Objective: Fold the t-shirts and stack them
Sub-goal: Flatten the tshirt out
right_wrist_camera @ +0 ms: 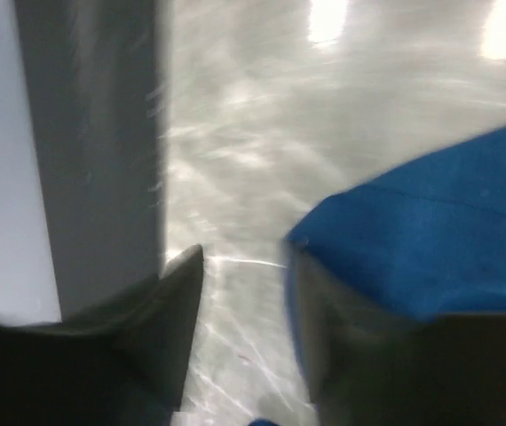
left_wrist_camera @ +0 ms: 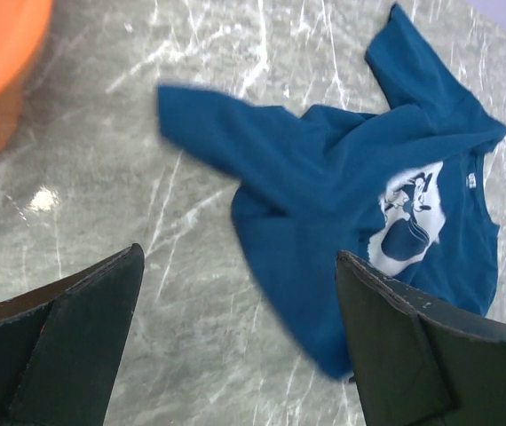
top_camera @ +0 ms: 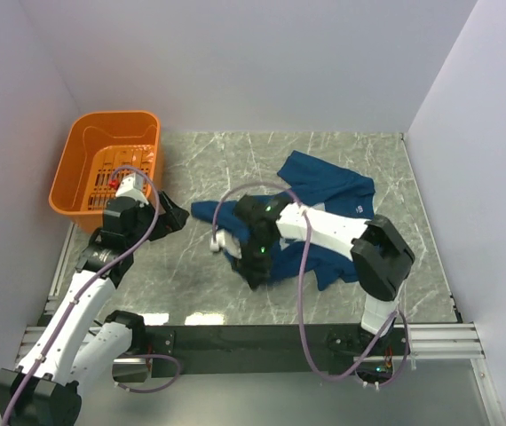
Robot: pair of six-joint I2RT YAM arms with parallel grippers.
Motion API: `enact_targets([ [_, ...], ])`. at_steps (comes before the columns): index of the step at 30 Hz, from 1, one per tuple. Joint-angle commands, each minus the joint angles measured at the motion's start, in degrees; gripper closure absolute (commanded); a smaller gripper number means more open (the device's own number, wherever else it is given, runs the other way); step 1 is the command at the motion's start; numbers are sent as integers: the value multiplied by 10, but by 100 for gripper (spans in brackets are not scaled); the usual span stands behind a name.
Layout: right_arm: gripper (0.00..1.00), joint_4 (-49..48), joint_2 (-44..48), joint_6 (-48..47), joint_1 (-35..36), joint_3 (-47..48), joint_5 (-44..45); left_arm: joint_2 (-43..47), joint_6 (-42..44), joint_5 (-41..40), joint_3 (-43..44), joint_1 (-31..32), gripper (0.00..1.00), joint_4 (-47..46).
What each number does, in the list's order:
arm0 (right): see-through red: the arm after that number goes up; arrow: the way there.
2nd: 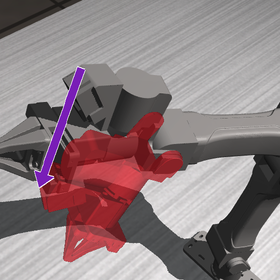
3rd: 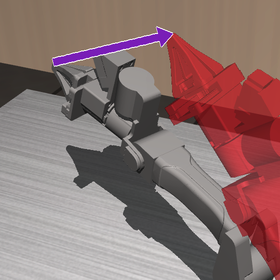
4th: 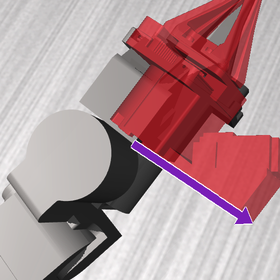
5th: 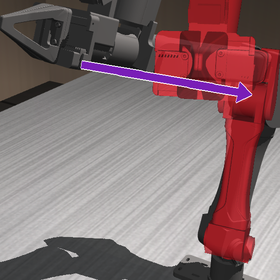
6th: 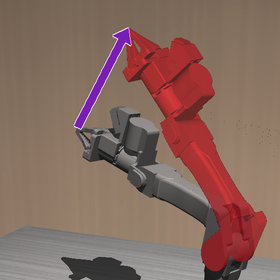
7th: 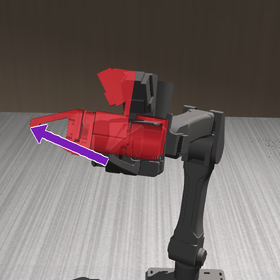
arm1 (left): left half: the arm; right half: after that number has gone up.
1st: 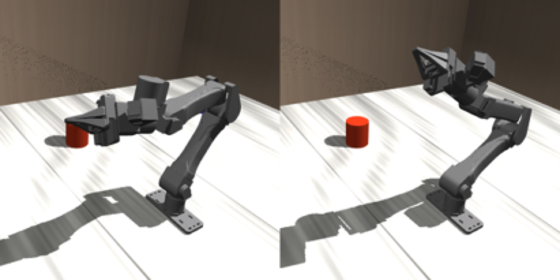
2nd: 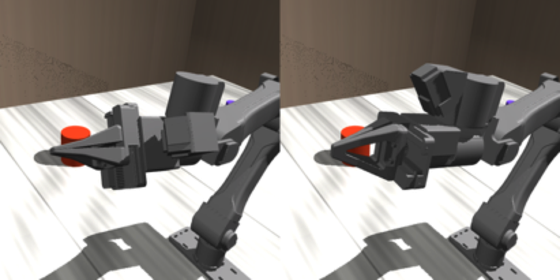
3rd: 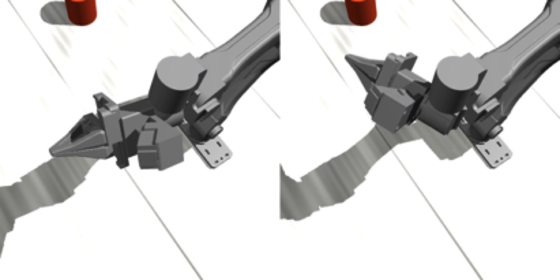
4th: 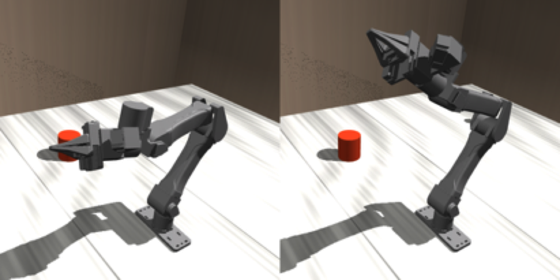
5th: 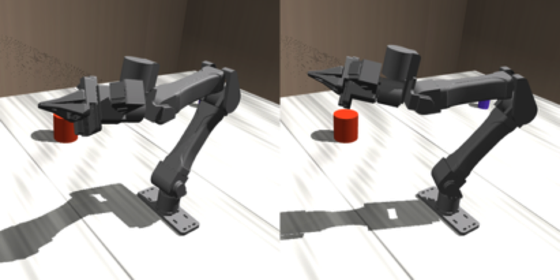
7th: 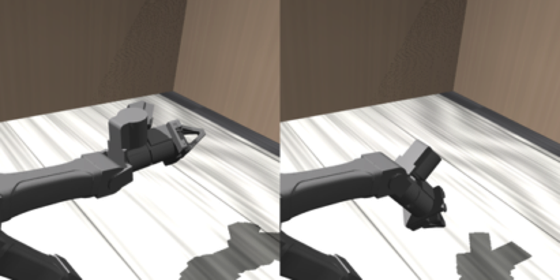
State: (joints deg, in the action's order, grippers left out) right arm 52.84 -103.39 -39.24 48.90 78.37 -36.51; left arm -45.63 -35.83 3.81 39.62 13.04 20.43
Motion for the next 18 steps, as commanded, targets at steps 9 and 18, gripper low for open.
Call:
enact_targets([
  [9,36,16,94,11,-174,-9,-35,-47,-64,145,-61,-2,12,-94],
  [18,32,-103,166,133,-312,-118,59,-260,-128,75,28,150,26,-134],
])
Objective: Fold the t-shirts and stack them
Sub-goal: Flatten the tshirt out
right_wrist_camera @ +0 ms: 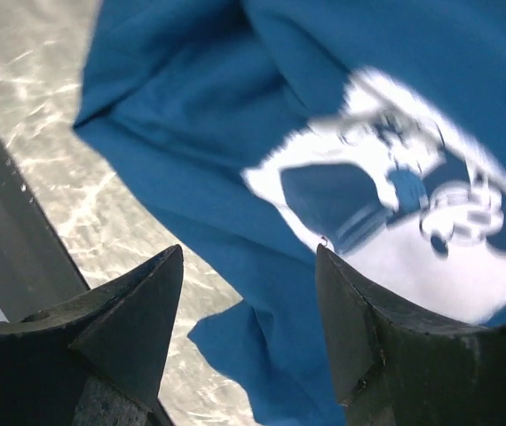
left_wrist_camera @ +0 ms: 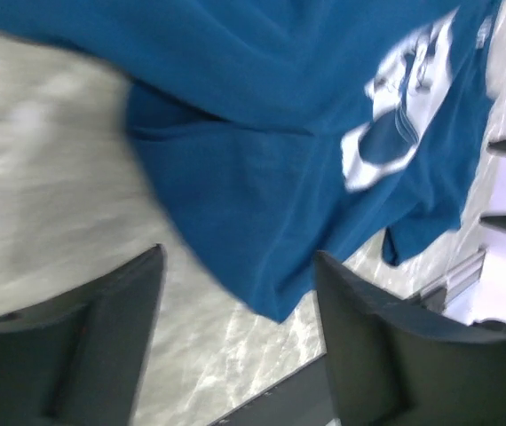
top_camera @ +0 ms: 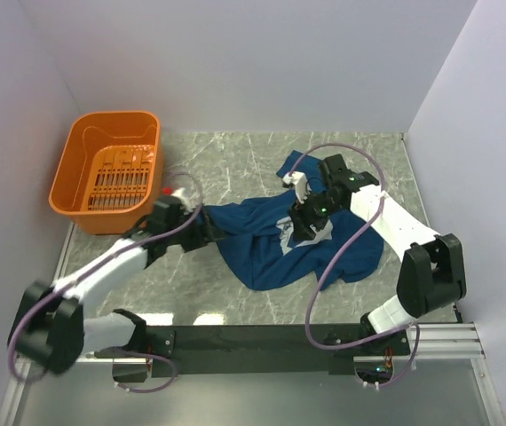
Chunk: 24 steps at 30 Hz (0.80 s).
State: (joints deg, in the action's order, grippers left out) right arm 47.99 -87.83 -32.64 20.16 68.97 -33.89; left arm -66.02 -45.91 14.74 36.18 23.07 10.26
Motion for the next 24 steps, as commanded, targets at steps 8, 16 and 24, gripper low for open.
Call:
enact_targets([
  [8,34,-77,31,120,-121,-59,84,-224,-67,-119,173,149,38,19],
  [16,34,-29,44,80,-165,-62,77,-332,-44,-146,264,180,54,80],
  [24,36,214,62,-194,-180,-31,-19,-234,-27,-207,226,175,99,110],
])
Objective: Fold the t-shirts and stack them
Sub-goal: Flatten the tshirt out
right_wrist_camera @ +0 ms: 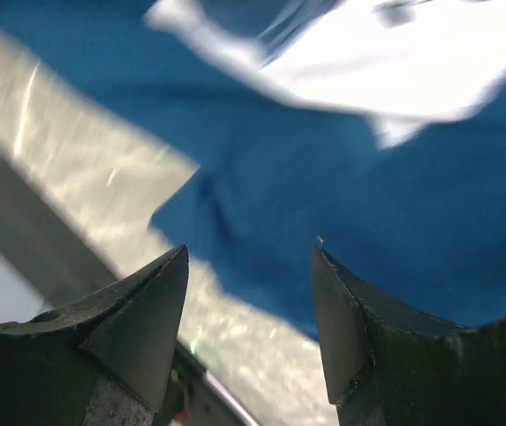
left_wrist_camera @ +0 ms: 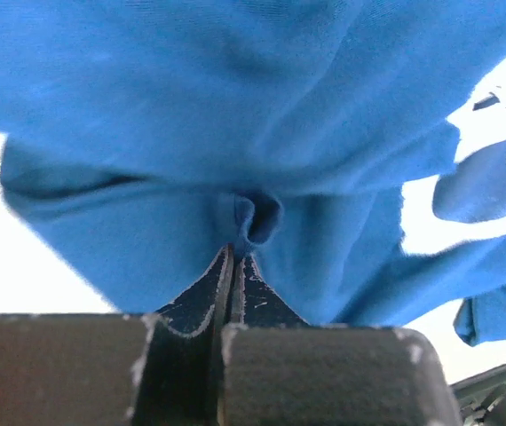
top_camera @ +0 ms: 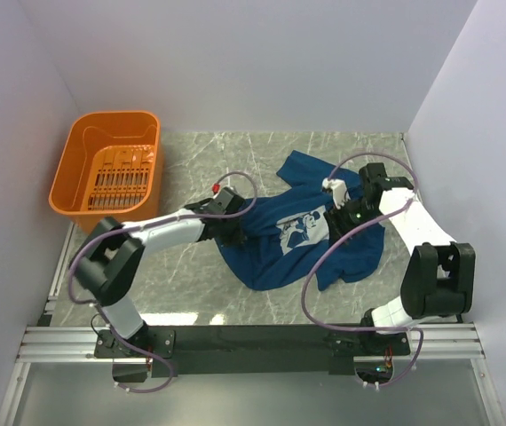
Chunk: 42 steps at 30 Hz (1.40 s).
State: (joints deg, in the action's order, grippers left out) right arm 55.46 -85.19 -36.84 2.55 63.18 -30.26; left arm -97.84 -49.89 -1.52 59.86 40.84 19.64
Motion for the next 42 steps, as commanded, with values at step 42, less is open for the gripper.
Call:
enact_targets([
  [42,38,-70,69,-152,122,-161,157,222,51,56,-137,-206,99,-11],
])
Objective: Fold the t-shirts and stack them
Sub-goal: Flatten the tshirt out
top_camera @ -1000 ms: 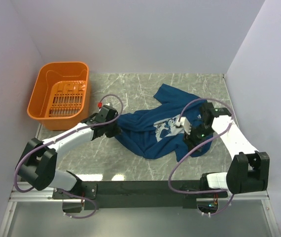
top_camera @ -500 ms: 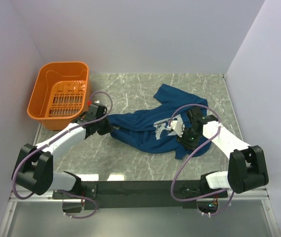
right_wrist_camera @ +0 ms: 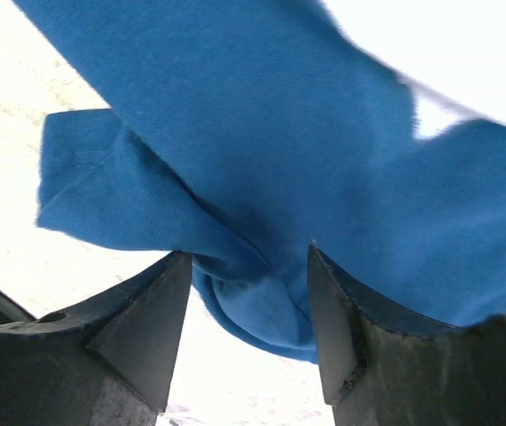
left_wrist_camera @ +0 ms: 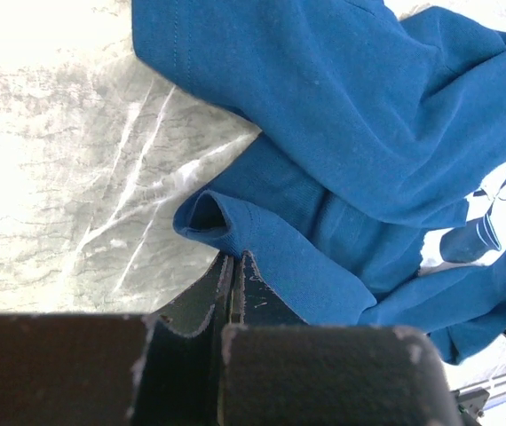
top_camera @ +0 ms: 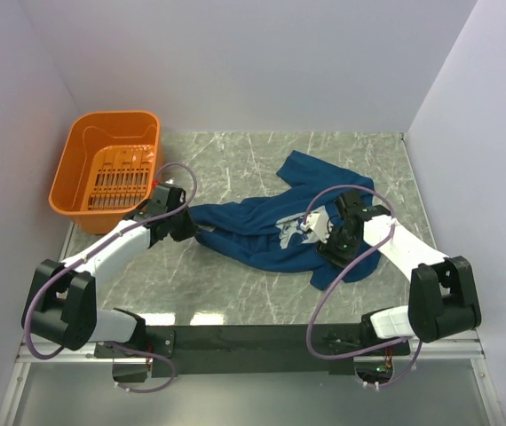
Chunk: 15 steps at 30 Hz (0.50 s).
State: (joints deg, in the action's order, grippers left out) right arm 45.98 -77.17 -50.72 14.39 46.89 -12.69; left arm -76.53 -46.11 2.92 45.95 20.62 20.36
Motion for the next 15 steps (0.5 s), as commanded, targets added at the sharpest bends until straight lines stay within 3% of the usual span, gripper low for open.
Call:
enact_targets([
  [1,39,25,-11,-14,4,-6,-23,8,14,12,3,-4,99,-16],
  [4,50,10,-18,-2,5,-11,-26,6,15,13,8,-5,99,-15],
  [5,76,11,-21,1,5,-8,-28,5,16,14,12,-6,99,-15],
  [6,93,13,-22,5,4,-1,-32,4,17,17,16,-7,99,-15],
  [7,100,15,-19,17,2,21,-44,3,19,19,26,-8,99,-15],
  [10,100,21,-5,47,-22,112,-61,-4,24,33,62,-19,99,-18],
  [15,100,-19,-67,155,-87,351,-41,-69,18,59,248,-59,100,-30],
])
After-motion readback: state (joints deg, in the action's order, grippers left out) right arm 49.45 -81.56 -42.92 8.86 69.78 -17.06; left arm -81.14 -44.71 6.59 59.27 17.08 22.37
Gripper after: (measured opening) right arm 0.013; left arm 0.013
